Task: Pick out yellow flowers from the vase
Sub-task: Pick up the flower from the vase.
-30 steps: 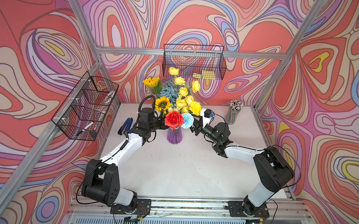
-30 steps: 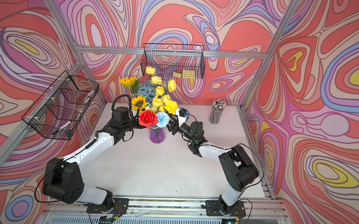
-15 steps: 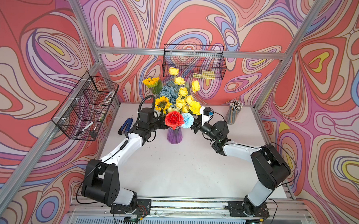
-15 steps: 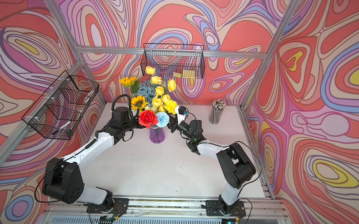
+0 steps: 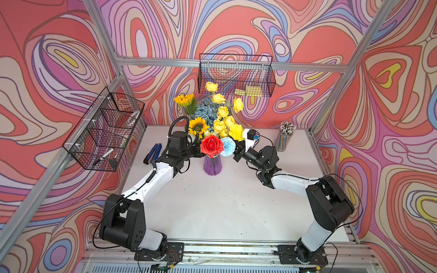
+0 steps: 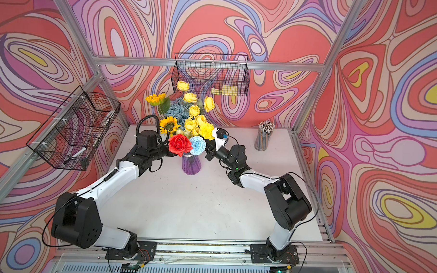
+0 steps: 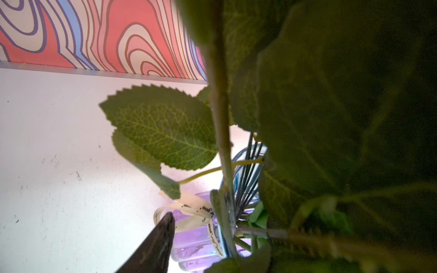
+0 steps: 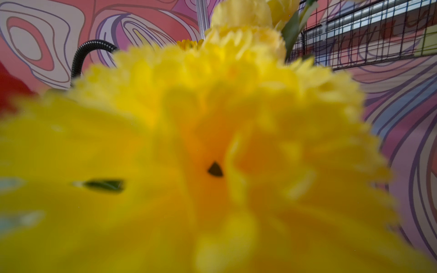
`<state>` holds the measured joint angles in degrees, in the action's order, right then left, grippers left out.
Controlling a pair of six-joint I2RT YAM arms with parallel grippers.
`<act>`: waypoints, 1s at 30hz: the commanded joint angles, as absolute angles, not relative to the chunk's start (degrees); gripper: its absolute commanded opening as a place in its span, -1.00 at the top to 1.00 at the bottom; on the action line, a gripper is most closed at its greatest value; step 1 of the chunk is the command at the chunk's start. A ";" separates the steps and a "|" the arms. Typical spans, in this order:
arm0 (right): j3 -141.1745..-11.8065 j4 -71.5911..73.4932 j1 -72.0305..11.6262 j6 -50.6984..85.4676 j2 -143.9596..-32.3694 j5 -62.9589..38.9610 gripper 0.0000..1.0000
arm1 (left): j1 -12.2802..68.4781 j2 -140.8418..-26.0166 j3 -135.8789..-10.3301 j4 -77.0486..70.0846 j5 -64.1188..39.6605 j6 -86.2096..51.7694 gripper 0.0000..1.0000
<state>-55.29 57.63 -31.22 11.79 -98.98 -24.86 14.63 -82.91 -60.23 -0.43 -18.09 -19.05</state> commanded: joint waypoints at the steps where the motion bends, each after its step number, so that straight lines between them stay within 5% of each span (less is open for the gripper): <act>1: -56.07 55.49 -31.55 9.67 -96.22 -24.31 1.00 | 14.59 -82.70 -60.34 0.80 -17.68 -17.34 -0.21; 16: -58.99 43.78 -31.54 2.52 -88.51 -20.42 1.00 | 14.59 -82.42 -60.46 1.71 -17.44 -16.89 -0.16; 30: -71.17 14.01 -31.51 0.91 -76.81 -16.14 1.00 | 14.58 -81.48 -60.12 1.98 -17.22 -16.78 -0.16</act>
